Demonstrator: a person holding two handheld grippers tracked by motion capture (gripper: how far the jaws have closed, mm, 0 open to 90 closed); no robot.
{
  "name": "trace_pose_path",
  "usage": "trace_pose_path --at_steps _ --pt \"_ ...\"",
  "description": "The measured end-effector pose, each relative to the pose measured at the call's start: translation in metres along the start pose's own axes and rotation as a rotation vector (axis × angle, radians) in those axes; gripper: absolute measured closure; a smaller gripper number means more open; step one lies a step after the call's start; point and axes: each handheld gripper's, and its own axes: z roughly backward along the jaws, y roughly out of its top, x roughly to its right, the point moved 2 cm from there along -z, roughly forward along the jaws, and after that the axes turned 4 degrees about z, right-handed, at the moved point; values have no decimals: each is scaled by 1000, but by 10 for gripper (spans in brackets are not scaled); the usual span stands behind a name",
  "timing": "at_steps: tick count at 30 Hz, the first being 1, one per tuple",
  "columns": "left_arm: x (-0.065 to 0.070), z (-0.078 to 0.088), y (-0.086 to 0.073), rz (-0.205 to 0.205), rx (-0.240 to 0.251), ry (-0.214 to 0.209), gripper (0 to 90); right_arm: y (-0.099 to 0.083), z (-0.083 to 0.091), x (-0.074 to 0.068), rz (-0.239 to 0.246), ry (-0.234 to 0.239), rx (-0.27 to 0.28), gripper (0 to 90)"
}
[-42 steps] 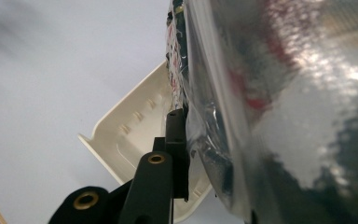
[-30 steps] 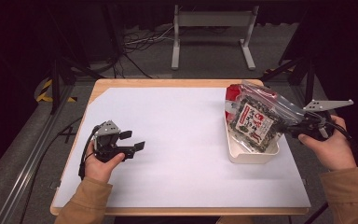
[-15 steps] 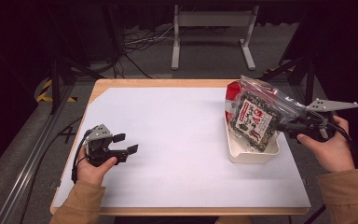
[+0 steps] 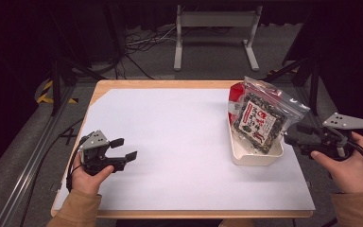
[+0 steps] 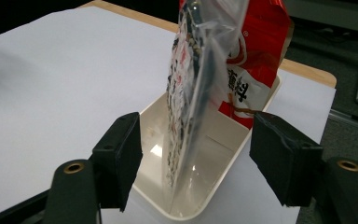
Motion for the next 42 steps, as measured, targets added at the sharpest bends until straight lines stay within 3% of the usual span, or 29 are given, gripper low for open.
trace_pose_path --at_steps 8,16,17,21,27,34,42 --pt "4 13 -7 3 11 -1 265 -4 13 -29 -6 -52 39 364" --pt "8 17 -9 -4 13 2 264 -5 5 -62 23 -28 65 368" --pt "10 17 -9 -15 9 3 263 -5 -3 -73 42 -17 76 367" --pt "11 17 -12 -12 13 5 263 -7 -21 -86 61 11 89 360" --pt "9 16 -19 4 15 7 261 -10 -46 -98 59 65 107 333" --pt "16 10 -29 -6 8 -8 261 -20 -76 -111 89 120 135 320" --pt "21 4 -33 -23 4 -30 258 -37 -109 -119 53 186 122 308"
